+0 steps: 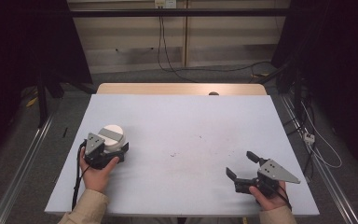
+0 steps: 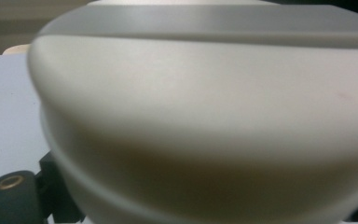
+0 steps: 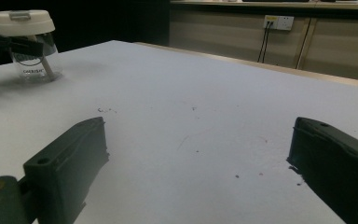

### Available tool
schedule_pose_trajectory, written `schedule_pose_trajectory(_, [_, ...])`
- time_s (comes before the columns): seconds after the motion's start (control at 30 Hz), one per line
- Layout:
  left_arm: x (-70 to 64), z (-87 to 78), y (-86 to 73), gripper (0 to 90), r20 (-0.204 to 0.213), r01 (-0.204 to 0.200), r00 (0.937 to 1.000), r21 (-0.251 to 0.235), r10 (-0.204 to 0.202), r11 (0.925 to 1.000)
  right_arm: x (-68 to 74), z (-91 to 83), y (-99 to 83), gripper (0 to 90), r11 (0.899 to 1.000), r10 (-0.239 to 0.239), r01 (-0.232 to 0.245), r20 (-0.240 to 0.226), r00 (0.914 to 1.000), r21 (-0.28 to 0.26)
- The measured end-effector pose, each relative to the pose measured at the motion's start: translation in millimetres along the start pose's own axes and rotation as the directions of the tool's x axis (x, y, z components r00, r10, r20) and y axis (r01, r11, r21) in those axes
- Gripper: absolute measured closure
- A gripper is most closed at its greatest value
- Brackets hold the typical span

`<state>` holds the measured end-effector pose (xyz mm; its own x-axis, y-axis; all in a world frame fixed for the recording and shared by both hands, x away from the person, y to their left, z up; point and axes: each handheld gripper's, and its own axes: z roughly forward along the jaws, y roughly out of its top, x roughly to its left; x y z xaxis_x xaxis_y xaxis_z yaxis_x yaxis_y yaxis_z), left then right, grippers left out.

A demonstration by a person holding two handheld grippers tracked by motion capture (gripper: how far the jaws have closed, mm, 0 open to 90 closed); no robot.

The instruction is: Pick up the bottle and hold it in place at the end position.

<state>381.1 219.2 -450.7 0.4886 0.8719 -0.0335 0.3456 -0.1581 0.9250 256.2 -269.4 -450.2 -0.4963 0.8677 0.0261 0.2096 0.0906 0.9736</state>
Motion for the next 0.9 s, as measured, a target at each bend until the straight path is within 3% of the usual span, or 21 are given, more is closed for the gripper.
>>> schedule_pose_trajectory(0.23, [-0.2, 3.8, -0.4, 13.3, -0.015, 0.002, 0.9999, -0.004, -0.002, 1.0, 0.1, -0.3, 0.1, 3.7, 1.0, -0.001, 0.001, -0.003, 1.0, -0.002])
schedule_pose_trajectory(0.4, [1.1, 5.0, -0.9, 17.9, -0.019, -0.024, 0.9995, -0.006, 0.024, 0.9997, -0.1, -0.5, 0.1, 3.8, 1.0, 0.0, 0.0, -0.002, 1.0, -0.002])
schedule_pose_trajectory(0.67, [3.6, 4.5, -0.3, 18.3, 0.009, -0.024, 0.9997, -0.012, 0.024, 0.9996, 0.0, -0.7, 0.4, 3.8, 1.0, 0.0, 0.0, -0.007, 1.0, -0.007])
schedule_pose_trajectory(0.9, [0.2, 3.0, 4.8, 18.3, 0.048, -0.035, 0.9981, -0.059, 0.037, 0.9977, 0.0, -0.6, 0.5, 3.8, 1.0, 0.0, 0.0, -0.008, 1.0, -0.009])
